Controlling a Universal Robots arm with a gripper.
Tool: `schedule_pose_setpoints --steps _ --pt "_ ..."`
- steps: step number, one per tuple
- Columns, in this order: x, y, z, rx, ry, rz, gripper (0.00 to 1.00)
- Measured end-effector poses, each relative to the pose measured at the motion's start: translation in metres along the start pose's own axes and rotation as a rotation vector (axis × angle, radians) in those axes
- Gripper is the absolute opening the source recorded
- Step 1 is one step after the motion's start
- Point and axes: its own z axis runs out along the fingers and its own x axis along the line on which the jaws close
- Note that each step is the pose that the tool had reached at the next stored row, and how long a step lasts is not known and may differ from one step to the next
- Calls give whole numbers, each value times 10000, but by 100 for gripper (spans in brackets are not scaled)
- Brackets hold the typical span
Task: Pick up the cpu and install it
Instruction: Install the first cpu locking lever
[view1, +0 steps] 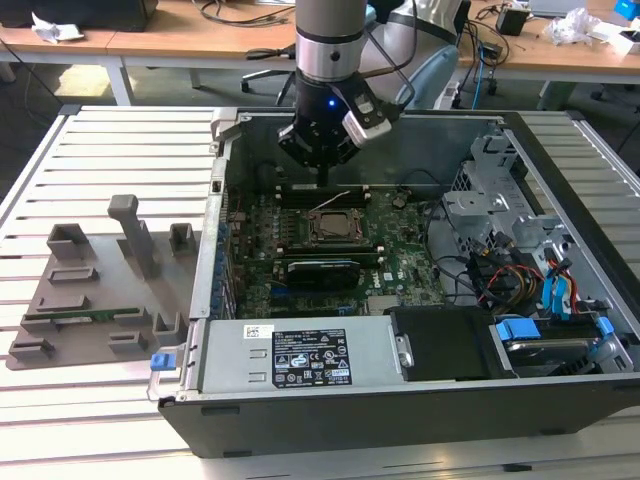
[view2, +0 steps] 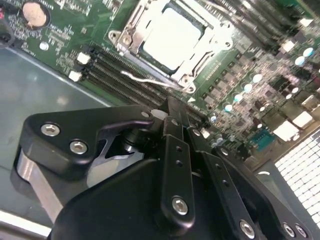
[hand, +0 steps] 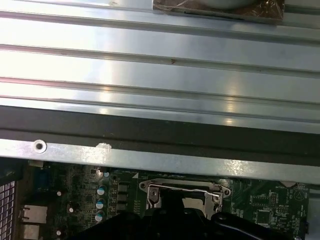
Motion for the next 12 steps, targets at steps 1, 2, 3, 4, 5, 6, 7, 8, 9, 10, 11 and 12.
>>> schedule_pose_setpoints --steps 1,2,3,4,5,6,7,8,9,10,11,12 --pt "2 -20 5 -116 -9 4 11" --pt "6 -62 19 -305 -23 6 11" --pt "8 -83 62 -365 -29 2 11" --pt "8 -84 92 -368 -28 -39 11" --pt "5 -84 103 -369 -24 -125 11" --pt "3 -85 116 -372 -19 -264 11" --pt "2 -85 137 -375 -12 -440 11" --pt "1 -84 159 -379 -12 -460 11" --pt "-1 -82 183 -384 -14 -461 11" --pt "-3 -80 223 -389 -13 -461 11" --pt "-4 -78 239 -390 -14 -461 11" --pt "-6 -76 253 -391 -14 -462 11"
